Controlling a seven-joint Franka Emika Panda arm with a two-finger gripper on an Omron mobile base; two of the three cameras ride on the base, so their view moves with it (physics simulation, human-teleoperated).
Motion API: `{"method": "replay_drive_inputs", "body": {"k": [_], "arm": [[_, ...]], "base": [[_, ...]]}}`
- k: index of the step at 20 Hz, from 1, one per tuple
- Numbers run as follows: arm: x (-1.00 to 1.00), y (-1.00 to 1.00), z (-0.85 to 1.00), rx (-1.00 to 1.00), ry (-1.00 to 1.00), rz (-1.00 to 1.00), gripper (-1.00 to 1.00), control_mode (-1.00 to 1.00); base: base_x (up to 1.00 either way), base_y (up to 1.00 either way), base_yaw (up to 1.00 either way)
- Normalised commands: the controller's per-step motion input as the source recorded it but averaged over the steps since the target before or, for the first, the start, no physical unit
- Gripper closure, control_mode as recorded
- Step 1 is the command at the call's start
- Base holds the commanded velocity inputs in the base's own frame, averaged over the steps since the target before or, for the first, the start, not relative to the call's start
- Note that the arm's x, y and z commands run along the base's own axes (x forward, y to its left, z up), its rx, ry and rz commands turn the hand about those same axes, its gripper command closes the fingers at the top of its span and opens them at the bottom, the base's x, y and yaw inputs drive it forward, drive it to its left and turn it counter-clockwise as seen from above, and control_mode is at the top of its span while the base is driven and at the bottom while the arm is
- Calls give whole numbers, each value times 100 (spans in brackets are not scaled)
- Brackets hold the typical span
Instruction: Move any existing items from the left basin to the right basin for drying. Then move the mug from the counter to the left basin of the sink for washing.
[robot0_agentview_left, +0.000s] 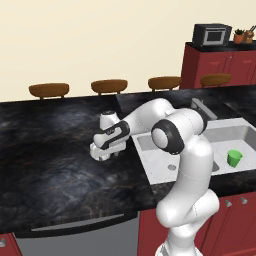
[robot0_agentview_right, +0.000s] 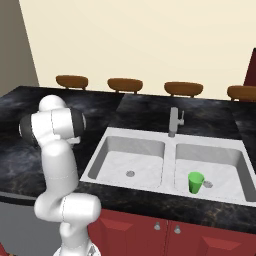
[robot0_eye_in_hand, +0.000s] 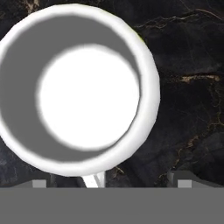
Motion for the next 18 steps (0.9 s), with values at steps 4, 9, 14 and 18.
{"method": "replay_drive_inputs", "body": {"k": [4,9,14,18], "arm": [[0,0,0,0,0,0,-100,-100],[0,5,0,0,0,0,100,-100],[0,5,0,0,0,0,100,-100],[0,0,0,0,0,0,100,-100]], "base": [[0,0,0],[0,0,0],[0,0,0],[0,0,0]]}}
